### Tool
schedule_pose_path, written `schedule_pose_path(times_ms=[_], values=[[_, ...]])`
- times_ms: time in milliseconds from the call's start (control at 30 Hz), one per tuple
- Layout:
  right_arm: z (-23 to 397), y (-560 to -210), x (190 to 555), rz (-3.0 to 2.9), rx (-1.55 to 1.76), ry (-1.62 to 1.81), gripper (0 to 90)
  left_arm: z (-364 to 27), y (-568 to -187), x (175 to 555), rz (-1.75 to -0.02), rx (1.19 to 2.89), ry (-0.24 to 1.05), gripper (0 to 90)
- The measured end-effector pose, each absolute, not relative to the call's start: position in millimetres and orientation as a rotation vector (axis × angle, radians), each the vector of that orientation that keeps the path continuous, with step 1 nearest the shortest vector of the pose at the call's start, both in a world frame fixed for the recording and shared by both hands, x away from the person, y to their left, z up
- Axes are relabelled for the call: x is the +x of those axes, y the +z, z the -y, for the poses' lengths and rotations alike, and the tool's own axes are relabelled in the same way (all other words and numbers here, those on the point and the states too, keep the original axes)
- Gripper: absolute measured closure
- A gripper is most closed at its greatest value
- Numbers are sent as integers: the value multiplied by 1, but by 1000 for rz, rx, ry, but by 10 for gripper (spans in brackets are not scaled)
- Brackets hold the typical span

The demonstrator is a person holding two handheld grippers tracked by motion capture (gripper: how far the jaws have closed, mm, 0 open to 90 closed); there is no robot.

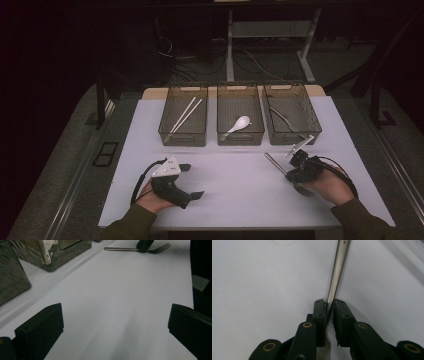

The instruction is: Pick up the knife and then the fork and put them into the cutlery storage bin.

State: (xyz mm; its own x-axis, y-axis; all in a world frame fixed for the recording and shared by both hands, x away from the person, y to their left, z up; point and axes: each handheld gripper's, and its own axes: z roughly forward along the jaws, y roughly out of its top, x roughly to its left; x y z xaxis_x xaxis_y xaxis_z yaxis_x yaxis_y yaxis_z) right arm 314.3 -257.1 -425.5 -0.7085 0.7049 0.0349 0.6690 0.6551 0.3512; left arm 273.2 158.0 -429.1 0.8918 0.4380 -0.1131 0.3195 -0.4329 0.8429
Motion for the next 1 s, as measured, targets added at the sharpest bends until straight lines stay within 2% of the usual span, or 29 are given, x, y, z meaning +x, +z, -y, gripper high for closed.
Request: schedule_pose_path(times_ms=[67, 500, 1000], values=[[256, -425, 315, -2769, 1133, 507, 843, -158, -429, 273, -546, 2057, 150, 0], [264, -423, 320, -2803, 1118, 574, 849, -158, -429, 273, -544, 2058, 146, 0], [285, -401, 320, -2721, 1164, 750, 849, -158, -429, 273, -544, 2058, 147, 0]])
